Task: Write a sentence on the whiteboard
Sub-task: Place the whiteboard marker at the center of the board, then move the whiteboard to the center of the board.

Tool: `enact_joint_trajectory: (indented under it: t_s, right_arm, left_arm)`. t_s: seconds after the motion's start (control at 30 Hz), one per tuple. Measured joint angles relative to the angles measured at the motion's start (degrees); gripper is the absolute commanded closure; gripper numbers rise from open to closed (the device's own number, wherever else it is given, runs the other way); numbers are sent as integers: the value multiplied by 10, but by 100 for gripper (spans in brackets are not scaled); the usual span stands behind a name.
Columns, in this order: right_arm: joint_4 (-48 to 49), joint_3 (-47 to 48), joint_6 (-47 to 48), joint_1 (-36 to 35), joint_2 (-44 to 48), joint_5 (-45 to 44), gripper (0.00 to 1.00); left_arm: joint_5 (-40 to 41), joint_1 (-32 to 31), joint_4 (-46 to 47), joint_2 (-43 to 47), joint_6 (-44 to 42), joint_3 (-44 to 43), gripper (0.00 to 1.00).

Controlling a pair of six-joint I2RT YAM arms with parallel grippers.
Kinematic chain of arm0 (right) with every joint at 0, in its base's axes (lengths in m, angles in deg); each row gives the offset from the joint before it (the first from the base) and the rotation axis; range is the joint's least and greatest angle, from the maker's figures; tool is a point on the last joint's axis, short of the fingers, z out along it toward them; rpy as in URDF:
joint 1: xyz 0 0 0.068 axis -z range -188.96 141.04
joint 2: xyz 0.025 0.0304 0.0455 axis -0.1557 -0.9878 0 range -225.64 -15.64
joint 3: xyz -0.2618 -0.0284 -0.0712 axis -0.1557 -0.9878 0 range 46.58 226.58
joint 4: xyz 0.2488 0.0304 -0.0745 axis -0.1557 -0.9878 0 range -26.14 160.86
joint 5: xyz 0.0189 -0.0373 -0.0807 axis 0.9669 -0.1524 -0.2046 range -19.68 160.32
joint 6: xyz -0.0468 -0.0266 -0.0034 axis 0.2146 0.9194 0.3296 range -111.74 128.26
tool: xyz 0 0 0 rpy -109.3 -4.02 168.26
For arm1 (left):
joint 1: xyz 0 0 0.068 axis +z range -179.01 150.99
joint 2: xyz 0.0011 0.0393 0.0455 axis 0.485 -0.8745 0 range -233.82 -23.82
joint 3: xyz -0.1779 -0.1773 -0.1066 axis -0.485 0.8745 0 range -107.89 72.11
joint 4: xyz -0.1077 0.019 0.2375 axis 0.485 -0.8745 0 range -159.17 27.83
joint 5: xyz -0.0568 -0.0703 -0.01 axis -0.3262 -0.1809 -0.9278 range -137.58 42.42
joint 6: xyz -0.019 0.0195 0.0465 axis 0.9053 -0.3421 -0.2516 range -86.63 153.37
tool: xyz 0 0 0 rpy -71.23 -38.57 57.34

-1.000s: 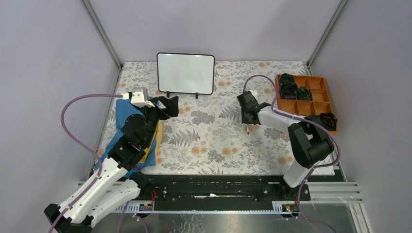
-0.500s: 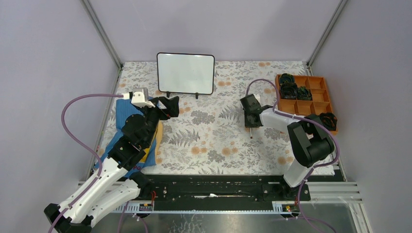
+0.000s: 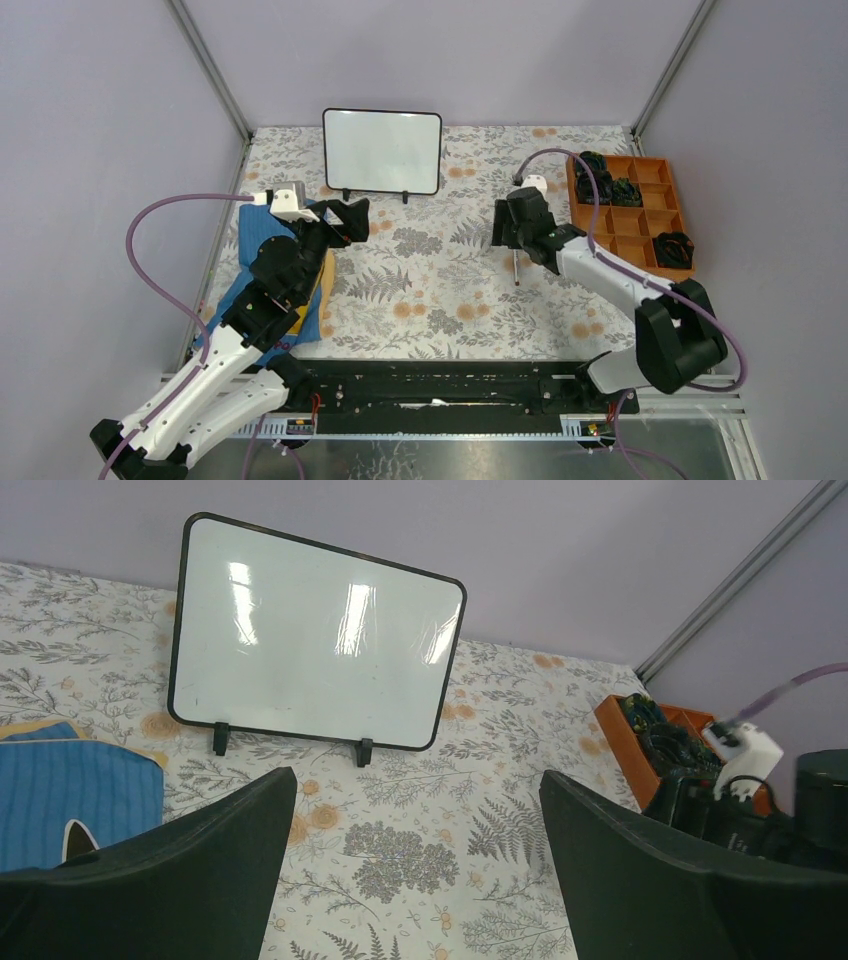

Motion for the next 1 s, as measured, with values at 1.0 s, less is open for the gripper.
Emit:
enact_joint_trajectory:
  t_s: [1.0]
  right_arm:
    - [260, 355, -127, -211, -428, -151, 41]
  left_arm:
    - [16, 0, 2, 32, 11, 11, 1]
